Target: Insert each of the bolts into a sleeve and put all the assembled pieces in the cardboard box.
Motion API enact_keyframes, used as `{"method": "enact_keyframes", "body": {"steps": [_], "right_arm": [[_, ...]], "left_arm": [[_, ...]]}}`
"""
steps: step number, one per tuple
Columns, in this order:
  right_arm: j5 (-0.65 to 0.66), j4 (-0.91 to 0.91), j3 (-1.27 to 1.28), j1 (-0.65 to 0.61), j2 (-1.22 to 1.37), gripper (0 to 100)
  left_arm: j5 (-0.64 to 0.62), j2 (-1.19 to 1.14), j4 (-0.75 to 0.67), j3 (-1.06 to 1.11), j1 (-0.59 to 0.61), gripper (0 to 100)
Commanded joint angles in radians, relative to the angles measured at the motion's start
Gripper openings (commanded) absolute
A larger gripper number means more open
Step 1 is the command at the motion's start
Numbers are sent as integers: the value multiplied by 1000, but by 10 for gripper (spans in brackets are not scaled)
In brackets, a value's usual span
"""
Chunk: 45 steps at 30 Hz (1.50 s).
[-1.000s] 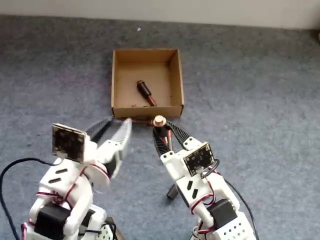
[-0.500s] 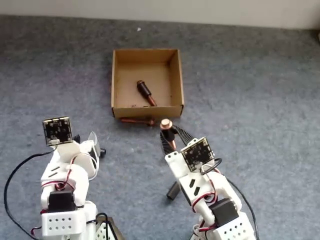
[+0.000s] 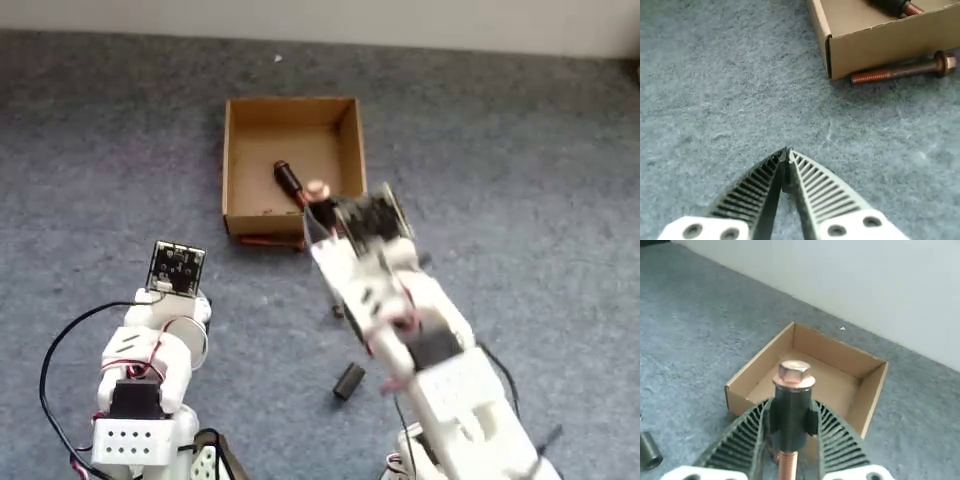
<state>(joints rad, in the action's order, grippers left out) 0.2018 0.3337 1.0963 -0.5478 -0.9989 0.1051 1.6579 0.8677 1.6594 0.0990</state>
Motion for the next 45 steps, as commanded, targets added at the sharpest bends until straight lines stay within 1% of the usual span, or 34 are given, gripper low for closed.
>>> {"method": "enact_keyframes", "body": {"steps": [1,5,9,12,16,19,23,25,29,34,40,45], "right_arm": [[11,-145,-268,44,357,5],[11,-274,-412,84,615,5],[11,-348,-544,124,854,5],[11,-354,-634,151,1004,5],[9,-349,-719,171,1141,6],[6,-348,-743,173,1187,18],[5,-344,-742,173,1185,131],[6,-300,-748,173,1185,163],[8,-236,-750,166,1173,163],[5,-194,-733,166,1063,163],[3,-50,-585,162,822,163],[3,87,-415,127,621,163]], "left_arm": [[14,10,-20,-4,-12,11],[14,10,-20,-5,-10,11],[14,10,-20,-12,-10,11],[14,10,-20,-12,-10,11],[12,10,-25,-12,8,11],[11,10,-74,-1,39,11],[11,10,-83,-1,51,11],[11,10,-83,-1,53,11],[11,10,-83,-1,53,11],[11,10,-83,-1,53,11],[11,10,-83,-1,54,11],[11,10,-83,-1,54,11]]}}
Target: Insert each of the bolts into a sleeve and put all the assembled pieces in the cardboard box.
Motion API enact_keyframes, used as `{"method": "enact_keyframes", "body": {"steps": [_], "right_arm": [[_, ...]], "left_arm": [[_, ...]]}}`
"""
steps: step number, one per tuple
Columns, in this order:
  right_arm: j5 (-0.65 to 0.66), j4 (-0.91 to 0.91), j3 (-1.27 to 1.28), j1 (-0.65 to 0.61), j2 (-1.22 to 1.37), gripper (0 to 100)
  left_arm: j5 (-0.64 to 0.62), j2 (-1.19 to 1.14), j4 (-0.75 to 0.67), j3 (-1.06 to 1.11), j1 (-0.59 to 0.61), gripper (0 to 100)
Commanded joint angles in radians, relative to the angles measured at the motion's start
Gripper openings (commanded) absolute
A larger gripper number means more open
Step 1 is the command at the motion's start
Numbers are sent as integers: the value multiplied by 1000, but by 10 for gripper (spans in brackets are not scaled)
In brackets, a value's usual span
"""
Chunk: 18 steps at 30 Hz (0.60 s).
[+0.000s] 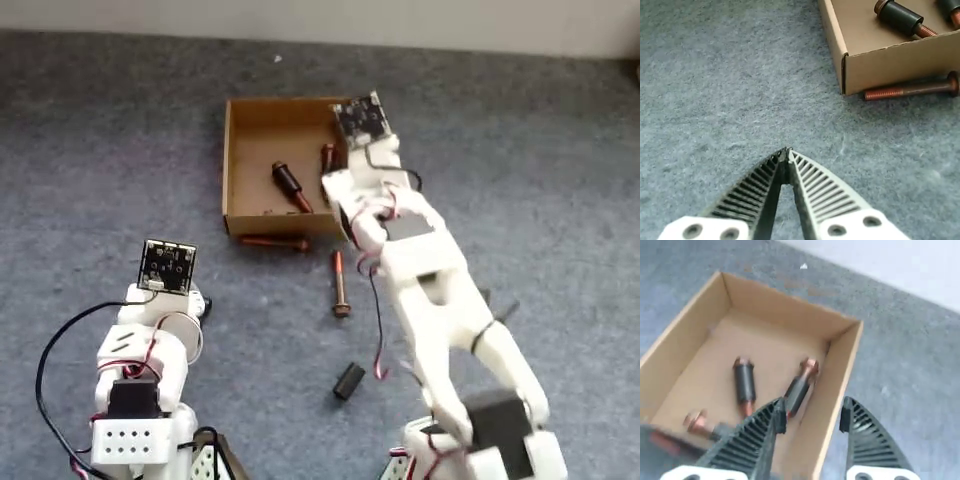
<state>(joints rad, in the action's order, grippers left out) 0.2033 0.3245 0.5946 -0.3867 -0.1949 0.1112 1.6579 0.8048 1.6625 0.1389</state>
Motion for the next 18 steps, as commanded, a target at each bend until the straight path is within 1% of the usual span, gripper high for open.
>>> {"method": "enact_keyframes", "body": {"steps": [1,5,8,13,16,18], "right_arm": [[2,128,119,-39,-217,163],[0,297,213,-42,-344,163],[-17,478,239,-42,-429,163],[-235,756,237,-48,-544,163],[-362,849,239,-50,-581,163],[-423,878,251,-50,-598,163]], "left_arm": [[5,10,-20,-4,15,11],[5,10,-20,-4,16,11],[5,10,-20,-4,16,11],[5,10,-20,-4,16,11],[5,10,-20,-4,16,11],[5,10,-20,-4,16,11]]}}
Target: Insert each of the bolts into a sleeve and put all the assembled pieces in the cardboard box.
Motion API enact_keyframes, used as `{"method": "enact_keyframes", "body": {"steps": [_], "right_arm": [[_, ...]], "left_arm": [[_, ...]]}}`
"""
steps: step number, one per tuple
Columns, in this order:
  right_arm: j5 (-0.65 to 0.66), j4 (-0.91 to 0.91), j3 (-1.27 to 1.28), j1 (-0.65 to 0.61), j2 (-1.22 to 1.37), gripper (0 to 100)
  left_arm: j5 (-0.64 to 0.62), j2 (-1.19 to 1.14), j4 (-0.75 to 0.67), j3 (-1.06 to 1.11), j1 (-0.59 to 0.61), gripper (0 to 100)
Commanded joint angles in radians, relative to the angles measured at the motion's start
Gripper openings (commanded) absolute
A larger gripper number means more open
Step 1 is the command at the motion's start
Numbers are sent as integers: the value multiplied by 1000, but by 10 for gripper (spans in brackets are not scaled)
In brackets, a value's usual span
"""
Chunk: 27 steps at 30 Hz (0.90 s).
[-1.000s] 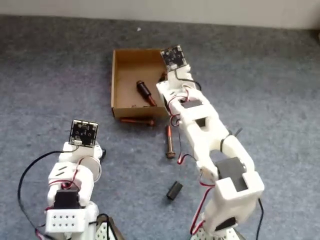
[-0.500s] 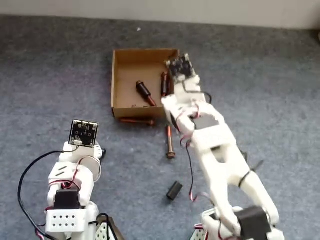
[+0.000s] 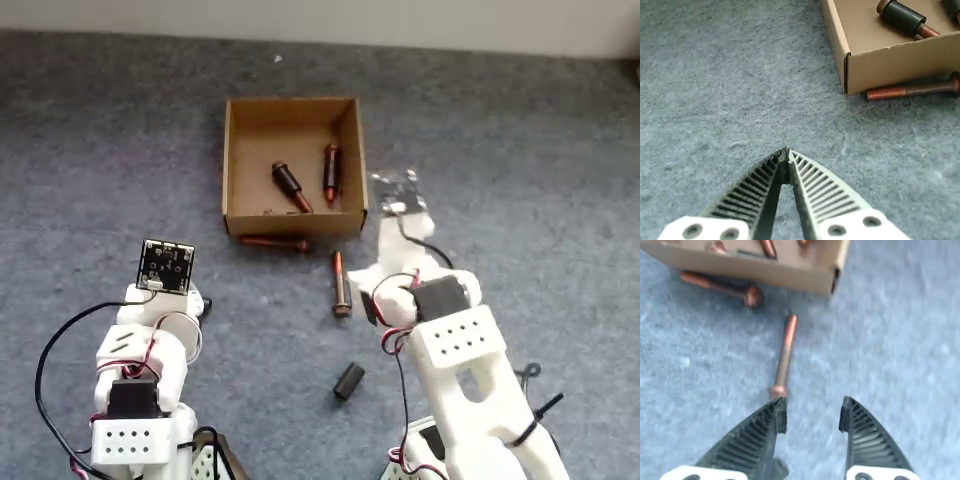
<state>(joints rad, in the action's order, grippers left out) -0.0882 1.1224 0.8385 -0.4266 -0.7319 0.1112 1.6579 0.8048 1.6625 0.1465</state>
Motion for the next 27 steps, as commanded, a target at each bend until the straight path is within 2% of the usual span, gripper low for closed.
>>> {"method": "enact_keyframes", "body": {"steps": [1,9,14,19,27], "right_arm": [[-146,87,30,-10,-67,163],[-164,85,268,-102,-171,163],[-348,88,291,-231,-188,167],[-417,84,288,-337,-76,167],[-537,119,162,-377,179,167]], "left_arm": [[5,10,-20,-4,8,11],[5,10,-20,-2,8,11],[6,10,-21,5,8,11],[6,10,-21,5,8,11],[8,10,-41,8,8,11]]}}
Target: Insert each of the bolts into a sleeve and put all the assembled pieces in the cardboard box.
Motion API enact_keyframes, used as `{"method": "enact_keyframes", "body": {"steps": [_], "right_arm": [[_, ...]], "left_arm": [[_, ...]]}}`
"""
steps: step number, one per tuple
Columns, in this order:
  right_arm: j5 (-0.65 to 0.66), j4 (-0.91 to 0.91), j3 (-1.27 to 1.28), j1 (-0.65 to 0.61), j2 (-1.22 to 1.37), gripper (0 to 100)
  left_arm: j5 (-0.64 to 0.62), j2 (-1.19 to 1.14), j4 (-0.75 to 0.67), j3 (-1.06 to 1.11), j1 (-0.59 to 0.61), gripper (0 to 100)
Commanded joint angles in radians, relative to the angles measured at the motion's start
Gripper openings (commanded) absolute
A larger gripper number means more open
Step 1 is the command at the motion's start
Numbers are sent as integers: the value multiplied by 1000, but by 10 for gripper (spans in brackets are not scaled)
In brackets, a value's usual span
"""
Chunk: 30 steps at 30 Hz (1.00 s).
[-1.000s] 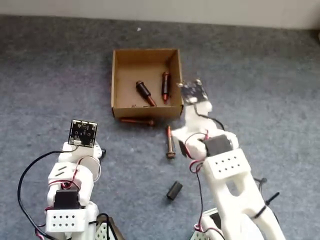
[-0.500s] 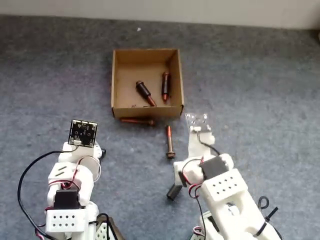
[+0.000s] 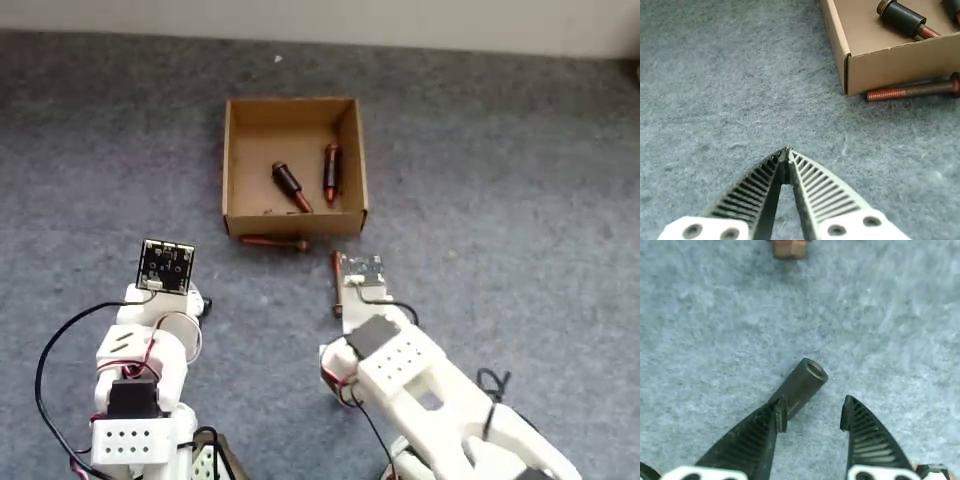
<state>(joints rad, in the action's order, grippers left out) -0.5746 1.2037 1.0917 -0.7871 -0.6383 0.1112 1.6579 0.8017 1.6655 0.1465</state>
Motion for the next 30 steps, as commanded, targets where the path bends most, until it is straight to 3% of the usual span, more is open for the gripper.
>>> {"method": "enact_keyframes", "body": {"steps": [1,16,20,22,26,30], "right_arm": [[-54,42,-102,-16,107,167],[-57,-145,-114,-22,378,163],[-46,-145,-114,-19,378,65],[2,-142,-119,-18,377,0],[117,-139,-120,-1,375,3],[235,-139,-120,102,321,4]], "left_arm": [[8,10,-38,7,8,11],[8,10,-40,15,8,11],[8,10,-40,15,8,11],[8,10,-40,16,8,11],[8,10,-40,16,8,11],[8,10,-40,16,8,11]]}}
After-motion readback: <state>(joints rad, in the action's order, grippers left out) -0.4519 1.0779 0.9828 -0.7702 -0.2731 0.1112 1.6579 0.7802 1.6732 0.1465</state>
